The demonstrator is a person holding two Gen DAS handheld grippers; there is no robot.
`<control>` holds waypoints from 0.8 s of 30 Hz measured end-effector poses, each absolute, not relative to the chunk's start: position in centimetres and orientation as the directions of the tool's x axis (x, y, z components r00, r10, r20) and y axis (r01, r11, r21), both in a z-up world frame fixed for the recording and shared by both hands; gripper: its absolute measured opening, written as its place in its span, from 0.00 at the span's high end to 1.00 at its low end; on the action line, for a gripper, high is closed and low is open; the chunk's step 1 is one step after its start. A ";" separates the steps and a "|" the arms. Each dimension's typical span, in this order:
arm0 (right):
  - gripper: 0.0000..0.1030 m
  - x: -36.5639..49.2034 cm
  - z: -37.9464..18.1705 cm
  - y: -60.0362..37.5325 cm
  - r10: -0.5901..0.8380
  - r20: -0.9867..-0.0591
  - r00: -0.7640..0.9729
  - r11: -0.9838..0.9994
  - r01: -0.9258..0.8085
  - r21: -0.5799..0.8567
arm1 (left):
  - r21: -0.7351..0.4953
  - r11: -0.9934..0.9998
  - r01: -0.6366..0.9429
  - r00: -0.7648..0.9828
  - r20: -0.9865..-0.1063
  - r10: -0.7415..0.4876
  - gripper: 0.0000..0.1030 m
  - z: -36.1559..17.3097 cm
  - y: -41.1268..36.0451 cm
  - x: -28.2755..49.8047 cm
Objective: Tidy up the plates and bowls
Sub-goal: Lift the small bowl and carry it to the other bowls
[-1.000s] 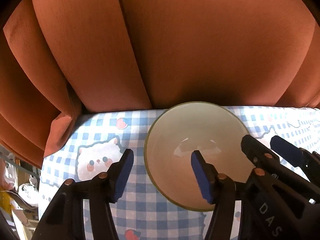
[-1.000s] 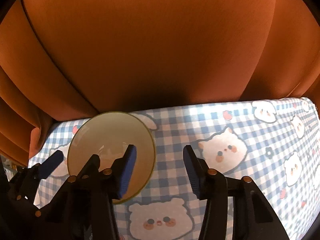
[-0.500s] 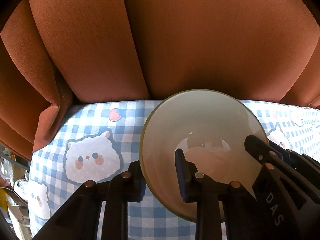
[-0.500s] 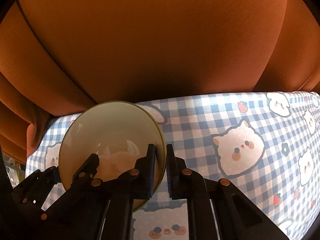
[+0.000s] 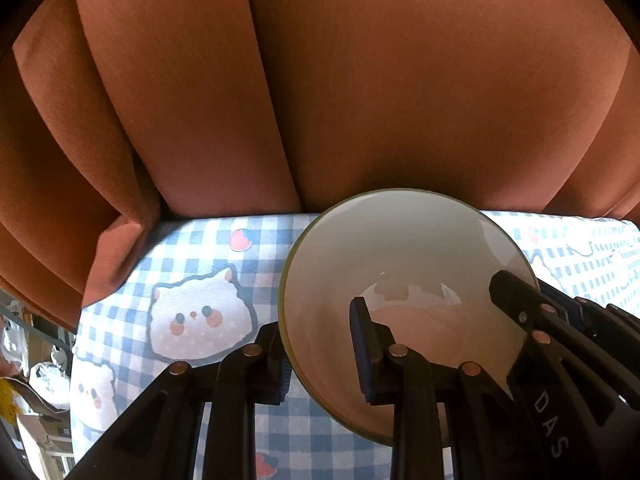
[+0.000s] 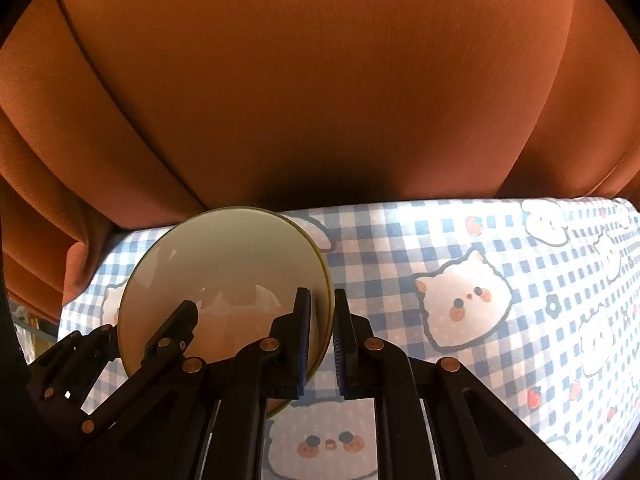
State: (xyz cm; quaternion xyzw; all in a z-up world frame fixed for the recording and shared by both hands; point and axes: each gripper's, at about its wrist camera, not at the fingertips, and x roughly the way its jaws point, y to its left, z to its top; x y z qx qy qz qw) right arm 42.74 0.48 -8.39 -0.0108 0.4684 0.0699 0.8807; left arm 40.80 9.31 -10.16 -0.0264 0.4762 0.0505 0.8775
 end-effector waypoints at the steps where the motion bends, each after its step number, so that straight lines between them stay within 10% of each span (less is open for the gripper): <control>1: 0.87 42.4 -8.0 0.4 0.113 -0.823 0.556 0.990 -0.133 0.046 | 0.001 0.994 -0.114 0.546 -0.835 0.063 0.77 -9.7 9.2 40.5; 24: 0.87 31.3 0.8 -1.1 0.116 -0.745 0.657 0.990 -0.133 0.037 | -0.035 0.995 -0.098 0.653 -0.757 0.038 0.76 -1.3 8.1 30.0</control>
